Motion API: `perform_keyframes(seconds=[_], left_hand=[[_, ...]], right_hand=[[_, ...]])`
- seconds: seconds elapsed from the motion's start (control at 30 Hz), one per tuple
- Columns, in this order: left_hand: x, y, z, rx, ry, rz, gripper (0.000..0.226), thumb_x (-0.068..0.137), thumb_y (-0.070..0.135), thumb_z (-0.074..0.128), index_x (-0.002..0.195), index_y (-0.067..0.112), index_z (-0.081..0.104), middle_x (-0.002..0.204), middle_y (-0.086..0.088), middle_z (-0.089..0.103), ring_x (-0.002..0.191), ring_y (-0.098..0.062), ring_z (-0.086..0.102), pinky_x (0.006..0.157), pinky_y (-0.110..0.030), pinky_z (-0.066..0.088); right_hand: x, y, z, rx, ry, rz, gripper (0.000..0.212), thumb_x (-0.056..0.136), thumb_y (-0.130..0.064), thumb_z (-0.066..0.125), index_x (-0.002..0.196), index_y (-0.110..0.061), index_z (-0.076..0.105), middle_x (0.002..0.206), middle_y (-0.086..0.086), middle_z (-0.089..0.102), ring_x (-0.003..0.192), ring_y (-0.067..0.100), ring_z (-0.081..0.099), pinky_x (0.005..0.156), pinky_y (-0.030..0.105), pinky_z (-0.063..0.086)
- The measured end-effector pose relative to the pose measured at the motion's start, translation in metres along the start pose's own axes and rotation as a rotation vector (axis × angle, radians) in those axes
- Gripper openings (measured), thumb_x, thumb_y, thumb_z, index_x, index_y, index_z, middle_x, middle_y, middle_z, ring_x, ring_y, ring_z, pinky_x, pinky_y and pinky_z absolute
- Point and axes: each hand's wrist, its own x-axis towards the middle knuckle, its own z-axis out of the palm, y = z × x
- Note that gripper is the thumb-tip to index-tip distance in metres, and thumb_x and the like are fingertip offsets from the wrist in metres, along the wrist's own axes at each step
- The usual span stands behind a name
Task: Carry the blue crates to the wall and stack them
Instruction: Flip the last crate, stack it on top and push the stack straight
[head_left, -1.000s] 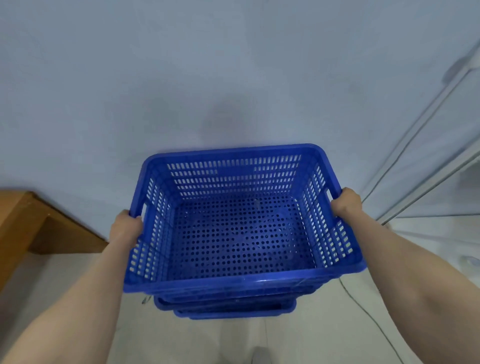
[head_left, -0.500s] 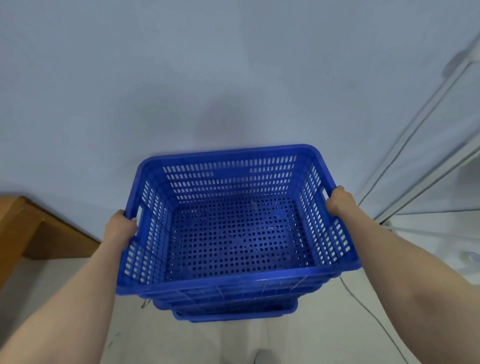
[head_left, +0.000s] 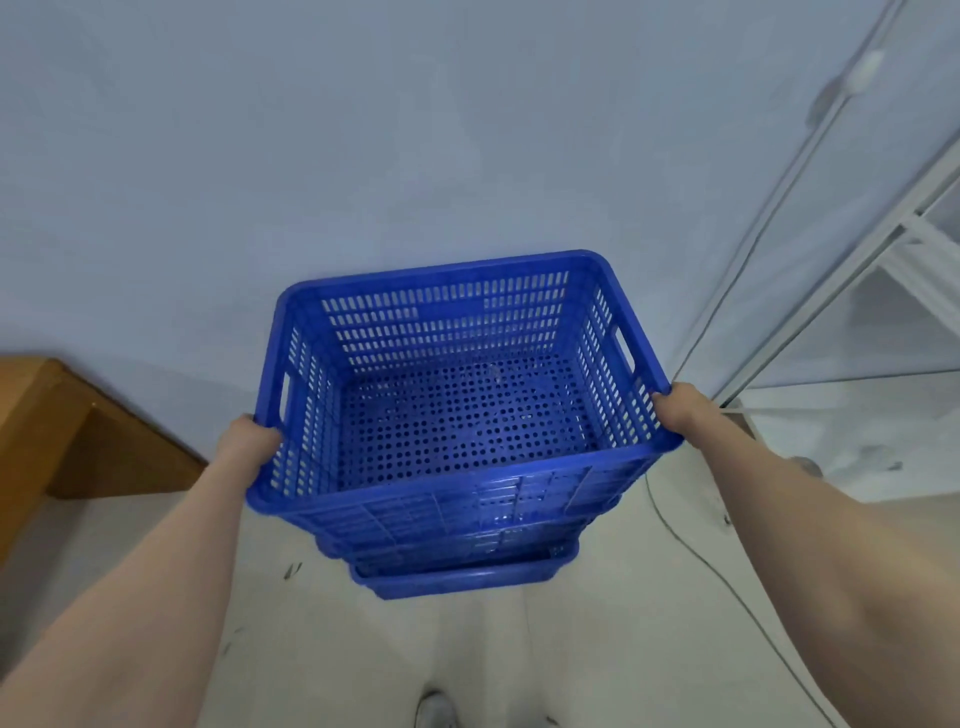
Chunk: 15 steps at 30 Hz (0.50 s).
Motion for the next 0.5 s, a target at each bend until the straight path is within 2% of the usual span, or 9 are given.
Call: perform_keyframes(seconds=[0.07, 0.17, 0.27, 0.33, 0.4, 0.5], left_hand=[[-0.017, -0.01, 0.001, -0.06, -0.003, -0.03, 0.043, 0.089, 0.021, 0.061, 0.126, 0.0, 0.055, 0.121, -0.025, 0.063, 0.106, -0.042, 0.062, 0.088, -0.04, 0.052], [-0.034, -0.031, 0.006, -0.09, 0.012, -0.094, 0.045, 0.089, 0.016, 0.057, 0.133, 0.009, 0.051, 0.126, -0.022, 0.061, 0.109, -0.043, 0.06, 0.087, -0.048, 0.054], [-0.048, -0.048, 0.023, -0.32, -0.043, -0.219, 0.045, 0.096, 0.011, 0.049, 0.14, 0.019, 0.042, 0.131, -0.016, 0.052, 0.113, -0.047, 0.056, 0.08, -0.059, 0.054], [-0.051, -0.05, 0.03, -0.466, -0.011, -0.237, 0.042, 0.096, 0.0, 0.047, 0.136, 0.01, 0.046, 0.136, -0.019, 0.051, 0.108, -0.048, 0.059, 0.065, -0.057, 0.059], [-0.05, -0.044, 0.028, -0.467, 0.038, -0.217, 0.041, 0.091, -0.01, 0.046, 0.13, 0.002, 0.051, 0.137, -0.022, 0.052, 0.104, -0.051, 0.061, 0.044, -0.057, 0.055], [-0.047, -0.034, 0.012, -0.457, 0.065, -0.192, 0.042, 0.09, -0.013, 0.044, 0.13, -0.001, 0.052, 0.137, -0.021, 0.052, 0.105, -0.055, 0.06, 0.037, -0.053, 0.052]], right_hand=[[-0.008, 0.008, 0.005, 0.029, 0.02, 0.004, 0.038, 0.095, -0.019, 0.047, 0.124, 0.003, 0.055, 0.123, 0.024, 0.06, 0.106, 0.04, 0.06, 0.084, 0.042, 0.05], [-0.012, 0.012, 0.01, 0.032, 0.051, -0.012, 0.036, 0.095, -0.015, 0.048, 0.124, 0.005, 0.054, 0.124, 0.025, 0.058, 0.109, 0.041, 0.059, 0.081, 0.04, 0.049], [-0.009, 0.01, 0.01, 0.018, 0.073, -0.033, 0.034, 0.096, -0.013, 0.047, 0.124, 0.006, 0.054, 0.124, 0.025, 0.058, 0.108, 0.04, 0.059, 0.075, 0.036, 0.047], [-0.007, 0.012, 0.009, -0.035, 0.077, -0.052, 0.034, 0.095, -0.013, 0.049, 0.123, 0.005, 0.055, 0.123, 0.025, 0.059, 0.108, 0.04, 0.06, 0.078, 0.036, 0.047], [-0.003, 0.012, 0.009, -0.051, 0.097, -0.077, 0.035, 0.094, -0.014, 0.05, 0.123, 0.004, 0.055, 0.123, 0.024, 0.06, 0.108, 0.04, 0.06, 0.079, 0.036, 0.047], [0.002, 0.01, 0.01, -0.038, 0.094, -0.103, 0.034, 0.094, -0.016, 0.05, 0.12, 0.005, 0.056, 0.121, 0.024, 0.06, 0.101, 0.039, 0.06, 0.075, 0.036, 0.046]])
